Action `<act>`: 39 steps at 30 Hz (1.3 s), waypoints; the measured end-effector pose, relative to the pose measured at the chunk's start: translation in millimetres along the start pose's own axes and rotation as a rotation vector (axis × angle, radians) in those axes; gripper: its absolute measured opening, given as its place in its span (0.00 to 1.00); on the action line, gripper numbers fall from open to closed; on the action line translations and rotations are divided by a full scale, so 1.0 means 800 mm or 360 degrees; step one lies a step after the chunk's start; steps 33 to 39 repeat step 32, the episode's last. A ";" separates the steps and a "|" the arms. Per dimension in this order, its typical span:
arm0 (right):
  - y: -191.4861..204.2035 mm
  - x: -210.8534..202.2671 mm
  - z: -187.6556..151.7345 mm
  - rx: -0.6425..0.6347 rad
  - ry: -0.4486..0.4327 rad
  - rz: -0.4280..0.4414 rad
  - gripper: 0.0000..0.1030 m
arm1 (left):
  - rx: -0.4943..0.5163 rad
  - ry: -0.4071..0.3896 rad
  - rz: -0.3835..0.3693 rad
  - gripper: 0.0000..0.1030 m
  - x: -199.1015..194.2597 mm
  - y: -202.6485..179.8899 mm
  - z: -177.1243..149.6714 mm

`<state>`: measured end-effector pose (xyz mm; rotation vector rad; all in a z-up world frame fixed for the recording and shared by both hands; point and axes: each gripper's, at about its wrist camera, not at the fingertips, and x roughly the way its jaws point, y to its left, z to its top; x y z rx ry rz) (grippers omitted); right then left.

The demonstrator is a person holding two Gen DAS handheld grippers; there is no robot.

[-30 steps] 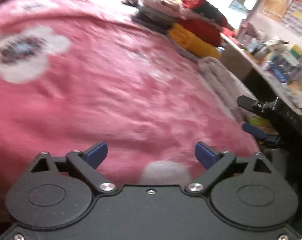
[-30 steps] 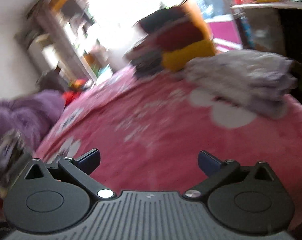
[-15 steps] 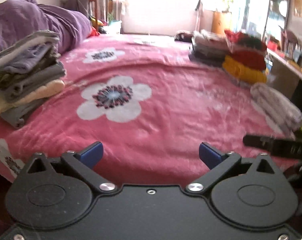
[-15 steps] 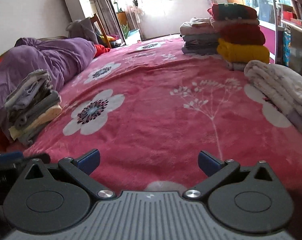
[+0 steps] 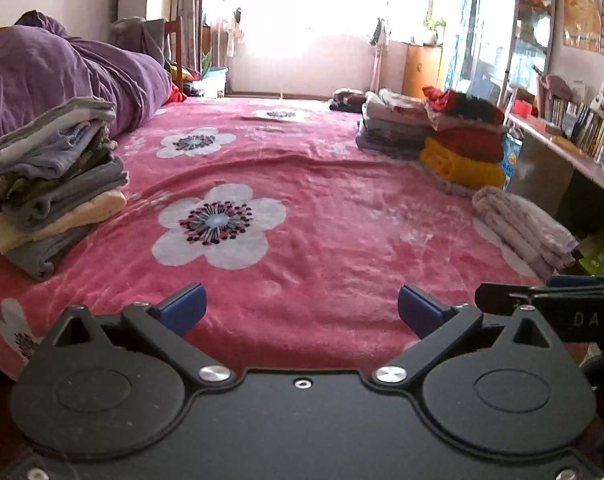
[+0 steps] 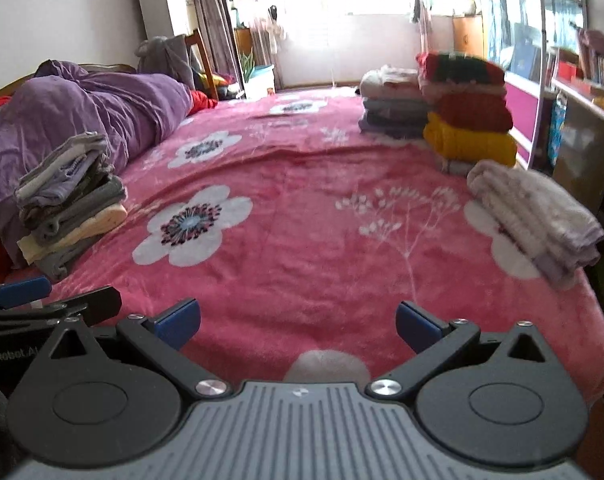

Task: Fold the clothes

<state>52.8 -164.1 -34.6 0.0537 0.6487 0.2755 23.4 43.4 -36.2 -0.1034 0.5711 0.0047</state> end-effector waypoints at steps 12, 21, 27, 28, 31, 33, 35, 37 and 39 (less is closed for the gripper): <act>0.011 -0.037 0.009 -0.0028 -0.0035 -0.0041 1.00 | -0.0014 -0.0116 0.0001 0.99 -0.042 -0.009 0.011; 0.019 -0.054 0.012 -0.0041 -0.0065 0.0007 1.00 | 0.0074 -0.0132 0.0134 0.99 -0.054 -0.021 0.014; 0.016 -0.062 0.013 -0.0040 -0.0086 -0.0015 1.00 | 0.0115 -0.0136 0.0145 0.99 -0.058 -0.022 0.014; 0.016 -0.063 0.013 -0.0042 -0.0087 -0.0019 1.00 | 0.0111 -0.0130 0.0144 0.99 -0.058 -0.023 0.014; 0.016 -0.065 0.012 -0.0049 -0.0088 -0.0031 1.00 | 0.0078 -0.0129 0.0121 0.99 -0.059 -0.020 0.016; 0.016 -0.065 0.012 -0.0049 -0.0088 -0.0031 1.00 | 0.0066 -0.0128 0.0113 0.99 -0.059 -0.019 0.017; 0.016 -0.065 0.012 -0.0049 -0.0088 -0.0031 1.00 | 0.0066 -0.0128 0.0113 0.99 -0.059 -0.019 0.017; 0.016 -0.065 0.012 -0.0049 -0.0088 -0.0031 1.00 | 0.0066 -0.0128 0.0113 0.99 -0.059 -0.019 0.017; 0.016 -0.065 0.012 -0.0049 -0.0088 -0.0031 1.00 | 0.0066 -0.0128 0.0113 0.99 -0.059 -0.019 0.017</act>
